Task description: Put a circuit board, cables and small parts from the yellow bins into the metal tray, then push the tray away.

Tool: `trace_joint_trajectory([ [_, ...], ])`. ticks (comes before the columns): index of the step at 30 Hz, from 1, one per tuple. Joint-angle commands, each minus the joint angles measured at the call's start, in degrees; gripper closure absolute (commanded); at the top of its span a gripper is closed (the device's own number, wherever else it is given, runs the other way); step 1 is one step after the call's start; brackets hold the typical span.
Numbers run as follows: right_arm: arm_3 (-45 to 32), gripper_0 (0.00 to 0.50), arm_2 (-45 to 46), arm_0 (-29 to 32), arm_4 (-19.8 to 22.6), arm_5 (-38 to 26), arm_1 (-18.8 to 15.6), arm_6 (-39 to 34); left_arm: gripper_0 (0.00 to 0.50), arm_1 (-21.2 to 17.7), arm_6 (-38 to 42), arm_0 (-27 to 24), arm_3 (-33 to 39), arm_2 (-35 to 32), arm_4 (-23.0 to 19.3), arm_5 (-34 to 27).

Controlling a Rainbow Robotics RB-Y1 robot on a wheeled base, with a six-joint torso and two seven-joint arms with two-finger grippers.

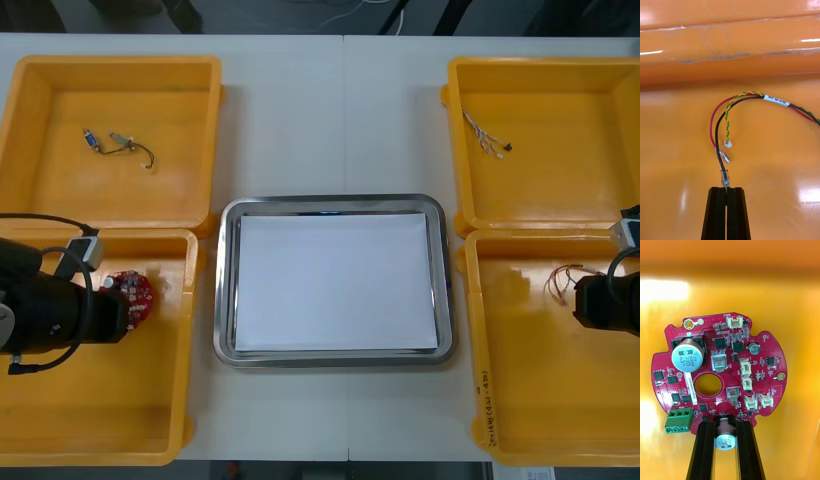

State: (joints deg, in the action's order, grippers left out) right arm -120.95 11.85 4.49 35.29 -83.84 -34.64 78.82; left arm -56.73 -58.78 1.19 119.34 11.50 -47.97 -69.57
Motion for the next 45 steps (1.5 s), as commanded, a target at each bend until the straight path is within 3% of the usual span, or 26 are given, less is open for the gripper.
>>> trace_joint_trajectory([
  [1, -5.88, 0.500, 3.27, 4.29, 1.44, -1.32, -1.57, 1.07, 0.500, -4.00, -2.12, 5.75, 4.24, -3.15, -0.99, 1.54],
  [16, -16.42, 0.500, 5.12, 15.63, 4.08, -1.85, -0.69, -0.78, 0.500, -7.78, -5.29, 18.85, 6.08, -6.49, 0.33, 12.53],
  [32, -24.51, 0.500, 5.56, 20.47, 4.61, -7.48, 4.06, -2.80, 0.500, -7.87, -6.08, 20.52, 6.08, -6.75, 2.00, 14.11],
  [33, -24.77, 0.500, 5.56, 20.82, 4.78, -7.48, 4.15, -2.89, 0.470, -7.78, -6.08, 20.43, 6.08, -6.75, 1.82, 14.11],
  [34, -24.95, 0.500, 5.56, 21.08, 4.87, -7.39, 4.23, -2.89, 0.378, -7.78, -5.99, 20.34, 6.08, -6.75, 1.82, 14.11],
  [35, -25.12, 0.500, 5.56, 21.52, 4.96, -7.39, 4.23, -2.97, 0.155, -7.78, -5.99, 20.25, 6.08, -6.75, 1.74, 14.11],
  [36, -25.39, 0.500, 5.56, 21.87, 4.96, -7.39, 4.23, -2.97, 0.000, -7.78, -5.99, 20.16, 6.08, -6.84, 1.91, 14.11],
  [45, -25.74, 0.500, 5.56, 23.81, 5.58, -6.51, 4.67, -3.50, 0.000, -7.78, -5.73, 19.72, 6.08, -7.19, 1.74, 14.11],
])
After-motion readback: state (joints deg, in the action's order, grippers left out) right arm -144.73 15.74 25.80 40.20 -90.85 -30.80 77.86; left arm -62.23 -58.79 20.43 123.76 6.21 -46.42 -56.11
